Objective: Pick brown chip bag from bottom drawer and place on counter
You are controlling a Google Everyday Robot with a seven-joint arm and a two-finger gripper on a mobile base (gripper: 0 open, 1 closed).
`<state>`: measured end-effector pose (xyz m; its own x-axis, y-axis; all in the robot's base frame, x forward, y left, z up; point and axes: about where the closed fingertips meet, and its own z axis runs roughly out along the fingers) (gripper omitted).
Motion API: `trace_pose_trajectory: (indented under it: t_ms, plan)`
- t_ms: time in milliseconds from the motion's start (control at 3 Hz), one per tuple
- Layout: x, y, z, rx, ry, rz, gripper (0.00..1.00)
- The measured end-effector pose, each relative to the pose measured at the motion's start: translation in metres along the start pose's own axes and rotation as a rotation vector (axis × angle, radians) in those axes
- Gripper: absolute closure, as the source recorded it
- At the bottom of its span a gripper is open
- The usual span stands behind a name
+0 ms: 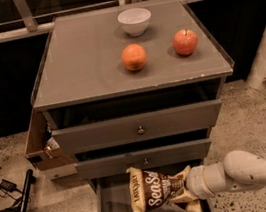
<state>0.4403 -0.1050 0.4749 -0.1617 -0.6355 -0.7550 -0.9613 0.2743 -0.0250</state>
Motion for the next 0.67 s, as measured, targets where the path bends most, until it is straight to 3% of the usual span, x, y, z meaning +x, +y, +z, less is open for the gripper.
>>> trace_pose_trajectory:
  t_ms: [333,667]
  plan:
    - [-0.064,0.024,-0.047,0.025,0.011,-0.018,1.0]
    - [-0.095,0.016,-0.078,0.077,0.052,-0.085,1.0]
